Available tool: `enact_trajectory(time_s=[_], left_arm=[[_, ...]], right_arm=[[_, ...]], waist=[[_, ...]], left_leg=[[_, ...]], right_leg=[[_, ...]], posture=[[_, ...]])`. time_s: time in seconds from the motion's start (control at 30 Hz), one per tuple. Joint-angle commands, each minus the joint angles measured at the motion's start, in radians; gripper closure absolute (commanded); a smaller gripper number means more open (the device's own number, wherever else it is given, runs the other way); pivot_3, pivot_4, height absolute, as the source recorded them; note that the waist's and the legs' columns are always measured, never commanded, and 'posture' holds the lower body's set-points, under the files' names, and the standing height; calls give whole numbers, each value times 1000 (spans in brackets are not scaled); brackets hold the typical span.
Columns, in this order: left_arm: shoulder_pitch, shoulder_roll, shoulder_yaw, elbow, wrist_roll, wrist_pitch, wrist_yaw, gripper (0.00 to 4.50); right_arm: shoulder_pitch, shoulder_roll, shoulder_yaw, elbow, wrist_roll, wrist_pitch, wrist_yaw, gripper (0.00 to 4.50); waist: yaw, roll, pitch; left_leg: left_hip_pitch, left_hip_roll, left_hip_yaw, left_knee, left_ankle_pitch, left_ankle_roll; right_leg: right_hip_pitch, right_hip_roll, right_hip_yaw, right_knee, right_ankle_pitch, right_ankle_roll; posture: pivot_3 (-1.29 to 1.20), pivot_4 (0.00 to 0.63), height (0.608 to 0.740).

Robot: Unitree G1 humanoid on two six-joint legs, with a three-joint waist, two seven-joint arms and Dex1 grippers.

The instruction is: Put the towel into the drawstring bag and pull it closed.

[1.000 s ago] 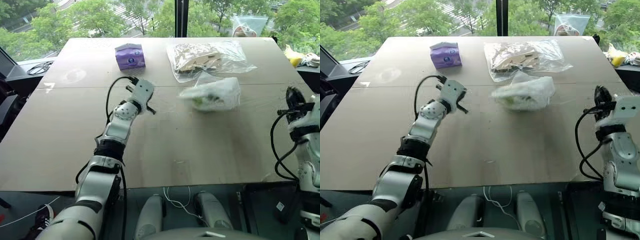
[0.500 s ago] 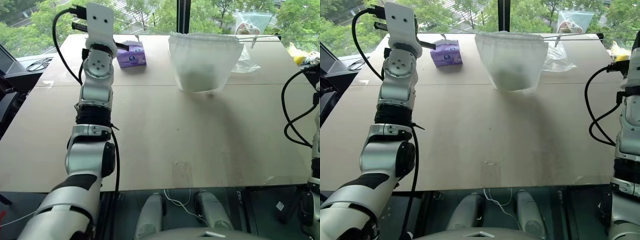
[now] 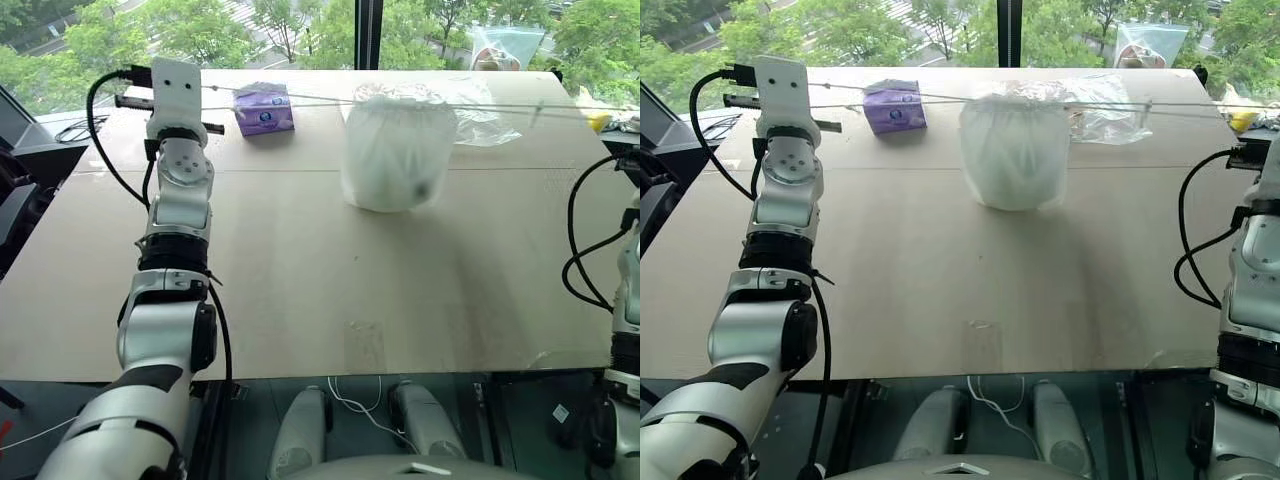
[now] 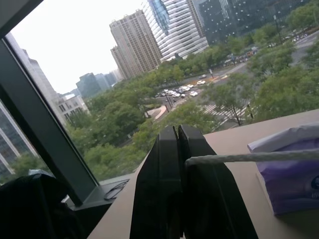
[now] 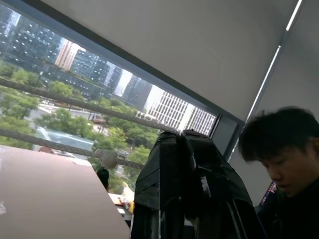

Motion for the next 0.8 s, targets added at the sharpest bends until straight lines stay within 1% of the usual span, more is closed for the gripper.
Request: enact_trajectory(time_s=[0.03,0.13,0.2,0.23,0.3,0.37,0.43,0.47,0.57,0.63,0.67,0.7,0.77,0.8], left_arm=[[36,66,105,-17,3,62,111,4481],[45,29,201,19,-120,159,127,4481],[58,16,249,34,-175,206,150,4481],[63,16,253,32,-184,219,153,4481],[62,9,230,22,-204,218,100,4481],[45,-25,169,20,-266,199,-97,4481],[56,-57,66,-27,-282,186,-305,4481],[66,-64,36,-48,-278,182,-362,4481],[125,-85,-51,-175,-302,197,-558,4481],[166,-71,-93,-236,-307,195,-668,4500],[188,-58,-110,-264,-324,211,-739,3945],[208,-44,-125,-289,-338,230,-803,3664],[259,0,-169,-335,-331,210,-920,2760],[298,39,-186,-358,-325,196,-980,2313]], right_arm=[[4,6,-198,25,38,113,-141,4500],[0,27,-217,32,76,149,-164,4500],[-2,33,-217,31,92,162,-168,4500],[-5,32,-206,31,103,160,-150,4500],[-23,35,-144,32,165,144,-34,4500],[-40,60,-47,7,272,157,148,4500],[-31,94,29,-47,372,206,295,4500],[-25,102,46,-65,401,226,336,4500],[38,70,156,-160,502,316,573,4500],[76,40,187,-202,561,369,684,3854],[96,22,195,-217,587,396,731,3431],[115,3,203,-230,611,425,772,3013],[184,-75,231,-282,674,495,916,2075],[225,-119,227,-299,699,519,982,1689]], waist=[[-1,0,0],[-2,0,0],[-4,0,0],[-4,0,0],[-5,0,0],[-7,0,0],[-6,0,0],[-4,0,0],[-2,1,0],[-3,1,0],[-4,1,0],[-4,1,0],[-7,1,0],[-7,1,0]], left_leg=[[0,0,0,0,0,0],[1,0,0,1,0,0],[1,0,0,2,0,0],[2,0,0,2,0,0],[2,0,0,2,0,0],[2,0,0,3,0,0],[1,0,-1,3,0,0],[1,0,-1,2,0,0],[1,0,-1,2,0,0],[0,0,-1,2,0,0],[0,0,-1,2,0,0],[0,0,-1,2,0,0],[0,0,-1,2,0,0],[1,0,-1,2,0,0]], right_leg=[[0,0,0,0,0,0],[0,0,0,2,0,0],[0,0,0,3,0,0],[0,0,0,3,0,0],[1,0,0,3,0,0],[1,1,0,3,1,1],[1,1,0,3,1,1],[1,1,-1,3,1,1],[1,1,-1,3,1,0],[1,1,-1,2,1,0],[1,1,-1,2,1,0],[1,1,-1,2,0,0],[1,1,-1,2,0,0],[1,1,-1,2,0,0]], posture=[[0,150,740],[0,150,740],[0,150,740],[0,150,740],[0,150,740],[0,150,740],[0,150,740],[0,150,740],[0,150,740],[0,150,740],[0,150,740],[0,150,740],[0,150,740],[0,150,740]])
